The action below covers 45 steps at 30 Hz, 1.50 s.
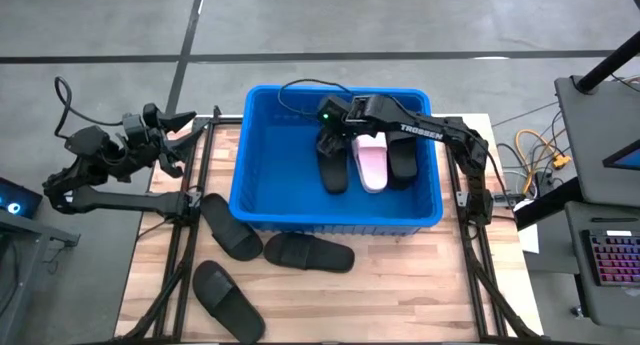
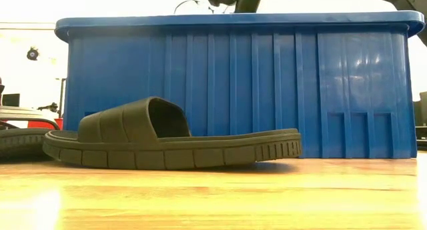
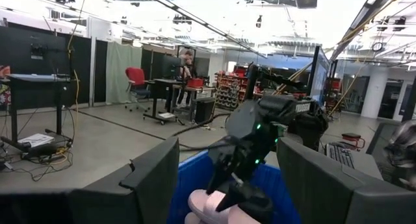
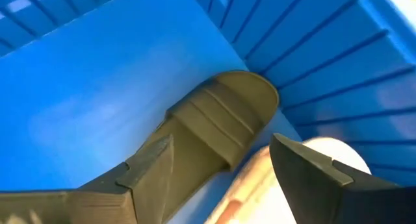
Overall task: Pick and place slides into bin
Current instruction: Put the black slide into the blue container
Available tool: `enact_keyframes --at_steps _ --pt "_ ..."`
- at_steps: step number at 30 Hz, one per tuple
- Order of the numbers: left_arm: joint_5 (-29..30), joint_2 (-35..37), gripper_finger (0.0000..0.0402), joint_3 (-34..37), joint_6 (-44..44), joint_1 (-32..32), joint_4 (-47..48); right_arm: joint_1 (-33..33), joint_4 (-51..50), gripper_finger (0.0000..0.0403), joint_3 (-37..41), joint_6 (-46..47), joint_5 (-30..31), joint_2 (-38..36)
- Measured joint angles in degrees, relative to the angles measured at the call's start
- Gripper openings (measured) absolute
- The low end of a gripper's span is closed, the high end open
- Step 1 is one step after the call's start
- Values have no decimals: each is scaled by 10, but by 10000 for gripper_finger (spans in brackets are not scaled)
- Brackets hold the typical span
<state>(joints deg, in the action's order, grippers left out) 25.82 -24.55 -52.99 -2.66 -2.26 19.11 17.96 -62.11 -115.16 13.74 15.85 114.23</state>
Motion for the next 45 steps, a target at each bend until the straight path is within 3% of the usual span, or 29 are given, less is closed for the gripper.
enact_keyframes --at_steps 11,18,27,34,45 --pt "0 2 244 0 -1 0 6 -46 -152 239 -55 16 5 -36" --pt "46 -3 244 0 -16 0 9 -80 -285 233 -39 101 7 -71" --pt "47 -2 244 0 -63 0 9 -144 -260 232 3 199 28 -149" --pt "47 -1 244 0 -71 0 10 -196 -227 232 8 344 28 -187" --pt "45 4 244 1 -25 0 33 -310 -136 232 11 597 46 -147"
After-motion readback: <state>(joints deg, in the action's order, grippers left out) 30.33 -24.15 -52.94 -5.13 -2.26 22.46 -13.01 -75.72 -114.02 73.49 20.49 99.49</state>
